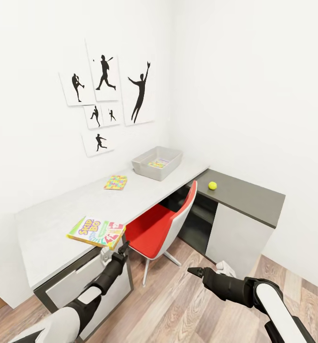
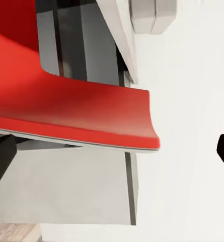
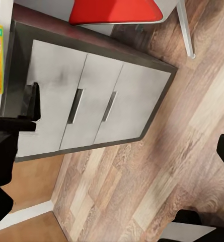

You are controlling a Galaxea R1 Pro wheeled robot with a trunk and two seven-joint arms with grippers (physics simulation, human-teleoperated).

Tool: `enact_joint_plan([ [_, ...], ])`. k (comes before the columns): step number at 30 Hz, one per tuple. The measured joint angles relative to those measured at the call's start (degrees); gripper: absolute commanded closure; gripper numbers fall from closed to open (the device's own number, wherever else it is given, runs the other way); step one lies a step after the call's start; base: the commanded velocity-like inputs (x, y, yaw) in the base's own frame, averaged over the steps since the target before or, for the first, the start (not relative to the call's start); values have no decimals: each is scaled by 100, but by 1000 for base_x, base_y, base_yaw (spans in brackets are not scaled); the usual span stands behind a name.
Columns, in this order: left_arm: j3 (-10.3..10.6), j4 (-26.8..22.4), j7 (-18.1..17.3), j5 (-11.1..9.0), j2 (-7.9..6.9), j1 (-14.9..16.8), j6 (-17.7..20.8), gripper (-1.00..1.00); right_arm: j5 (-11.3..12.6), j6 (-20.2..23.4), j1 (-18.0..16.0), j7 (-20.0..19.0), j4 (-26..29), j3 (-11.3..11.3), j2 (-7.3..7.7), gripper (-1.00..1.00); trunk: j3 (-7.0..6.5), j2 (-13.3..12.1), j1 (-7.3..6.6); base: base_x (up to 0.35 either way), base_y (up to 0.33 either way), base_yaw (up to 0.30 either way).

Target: Put all the toys in the child's room - the three board games (two on the bed and one on the table), the two jigsaw puzzles on the table, and the tennis ball on the table - inside the toy box on the table in the child's room.

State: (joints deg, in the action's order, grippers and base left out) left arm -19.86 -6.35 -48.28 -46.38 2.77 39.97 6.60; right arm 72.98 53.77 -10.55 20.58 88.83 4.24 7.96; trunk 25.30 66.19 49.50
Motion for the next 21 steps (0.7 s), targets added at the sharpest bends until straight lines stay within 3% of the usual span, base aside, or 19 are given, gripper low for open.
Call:
enact_joint_plan([
  [3, -331, -49, 41, -45, 50, 16, 26, -100, 2, 4, -3, -2, -173, -3, 0, -100, 0, 0, 0, 0, 0, 0],
  [6, -529, -63, 46, -80, 57, 17, 63, -100, 6, 15, -4, -7, -303, -2, 0, -100, 0, 0, 0, 0, 0, 0],
  [12, -559, -104, 27, -87, 27, 23, 608, -100, 8, 25, -9, -9, -431, 4, 0, -100, 0, 0, 0, 0, 0, 0],
  [16, -563, -407, 37, -95, -99, 33, 1148, -100, 4, 22, -6, -9, -571, 29, 0, -100, 0, 0, 0, 0, 0, 0],
  [21, -642, -515, 25, -153, -141, 31, 1414, -100, 0, 12, -4, -8, -651, 34, 0, -100, 0, 0, 0, 0, 0, 0],
])
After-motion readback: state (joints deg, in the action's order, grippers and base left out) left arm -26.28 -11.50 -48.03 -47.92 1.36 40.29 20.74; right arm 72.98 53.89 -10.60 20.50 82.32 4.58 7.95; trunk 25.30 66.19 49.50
